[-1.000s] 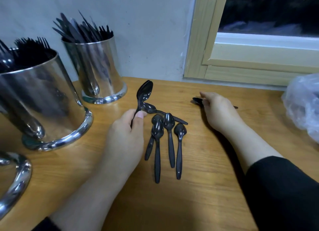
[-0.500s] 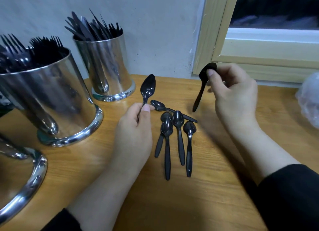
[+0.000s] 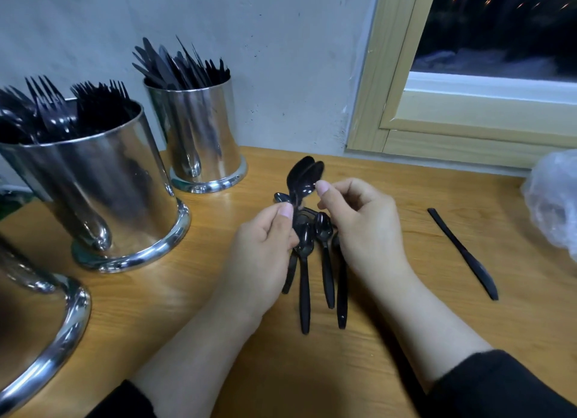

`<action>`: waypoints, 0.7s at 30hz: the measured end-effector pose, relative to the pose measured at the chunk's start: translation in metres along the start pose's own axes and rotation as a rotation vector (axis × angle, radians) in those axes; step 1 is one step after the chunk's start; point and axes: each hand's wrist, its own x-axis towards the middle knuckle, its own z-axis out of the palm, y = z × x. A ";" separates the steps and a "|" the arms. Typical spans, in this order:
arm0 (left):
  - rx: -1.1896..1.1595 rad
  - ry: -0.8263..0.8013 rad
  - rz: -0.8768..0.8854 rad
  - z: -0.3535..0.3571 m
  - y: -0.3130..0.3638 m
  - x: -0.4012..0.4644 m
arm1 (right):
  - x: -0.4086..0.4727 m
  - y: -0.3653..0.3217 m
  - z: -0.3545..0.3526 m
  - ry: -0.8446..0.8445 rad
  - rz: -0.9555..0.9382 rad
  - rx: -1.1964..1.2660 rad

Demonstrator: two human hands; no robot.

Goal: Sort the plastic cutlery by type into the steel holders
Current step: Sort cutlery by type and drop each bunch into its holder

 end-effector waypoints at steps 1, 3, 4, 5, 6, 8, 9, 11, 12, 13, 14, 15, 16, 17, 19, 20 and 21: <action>-0.025 0.017 -0.003 0.000 -0.001 0.001 | 0.001 0.005 -0.001 -0.044 -0.033 -0.123; -0.063 0.046 -0.004 -0.002 -0.004 0.003 | 0.004 0.014 -0.003 -0.168 -0.112 -0.407; -0.058 0.062 0.006 -0.002 -0.005 0.004 | 0.004 0.016 -0.003 -0.238 -0.133 -0.510; -0.047 0.079 0.018 -0.003 -0.007 0.005 | 0.004 0.018 -0.002 -0.300 -0.134 -0.574; -0.042 0.096 0.030 -0.003 -0.008 0.006 | 0.003 0.018 -0.001 -0.347 -0.136 -0.613; -0.029 0.129 0.044 -0.004 -0.010 0.006 | 0.001 0.015 0.002 -0.415 -0.163 -0.672; -0.023 0.140 0.046 -0.005 -0.010 0.006 | 0.000 0.014 0.003 -0.441 -0.178 -0.701; -0.030 0.155 0.042 -0.005 -0.010 0.006 | -0.001 0.012 0.005 -0.456 -0.180 -0.731; -0.038 0.158 0.041 -0.005 -0.009 0.006 | -0.001 0.011 0.005 -0.452 -0.180 -0.727; -0.043 0.162 0.040 -0.005 -0.009 0.006 | -0.001 0.011 0.005 -0.447 -0.185 -0.712; -0.045 0.166 0.042 -0.005 -0.008 0.006 | -0.001 0.012 0.005 -0.445 -0.188 -0.696; -0.047 0.174 0.045 -0.005 -0.008 0.006 | -0.001 0.012 0.005 -0.441 -0.183 -0.681; -0.053 0.184 0.043 -0.005 -0.008 0.006 | -0.001 0.013 0.005 -0.427 -0.177 -0.658; -0.059 0.195 0.035 -0.004 -0.009 0.007 | 0.001 0.014 0.004 -0.400 -0.166 -0.617; -0.068 0.207 0.010 -0.005 -0.010 0.008 | 0.003 0.015 0.002 -0.312 -0.144 -0.497; -0.061 0.211 0.002 -0.005 -0.011 0.008 | 0.004 0.014 0.001 -0.257 -0.140 -0.436; -0.045 0.213 -0.001 -0.005 -0.011 0.007 | 0.005 0.014 -0.001 -0.200 -0.138 -0.377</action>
